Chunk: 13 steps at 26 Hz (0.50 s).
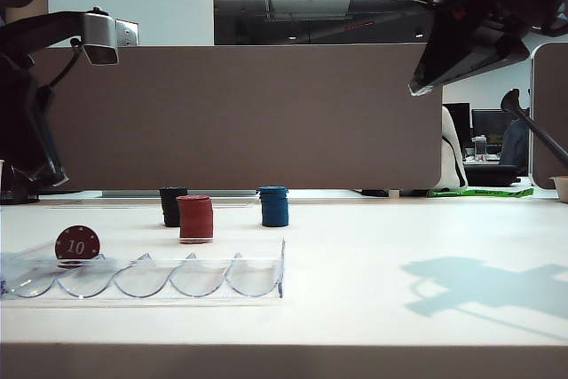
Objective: Pick up the chip in the box and place it on the pile of chips with the same color.
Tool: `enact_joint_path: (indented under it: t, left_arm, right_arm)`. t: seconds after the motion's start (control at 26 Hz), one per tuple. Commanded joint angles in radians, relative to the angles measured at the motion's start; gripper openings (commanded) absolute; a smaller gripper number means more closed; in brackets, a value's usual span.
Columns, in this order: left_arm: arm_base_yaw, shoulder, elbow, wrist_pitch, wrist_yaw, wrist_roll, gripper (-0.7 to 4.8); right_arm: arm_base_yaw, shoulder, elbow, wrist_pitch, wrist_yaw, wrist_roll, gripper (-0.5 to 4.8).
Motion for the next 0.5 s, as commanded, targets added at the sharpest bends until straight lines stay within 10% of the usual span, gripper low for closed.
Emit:
enact_joint_path:
  t: [0.04,0.5]
  left_arm:
    - [-0.001,0.011,0.005,0.019,0.006,0.011,1.57]
    - [-0.001,0.051,0.004,0.063,0.009,0.021,1.62]
  right_arm:
    - [0.001,0.006,0.002,0.019,-0.002,-0.003,-0.06]
    - [0.001,0.032,0.002,0.034,-0.002,-0.003,-0.06]
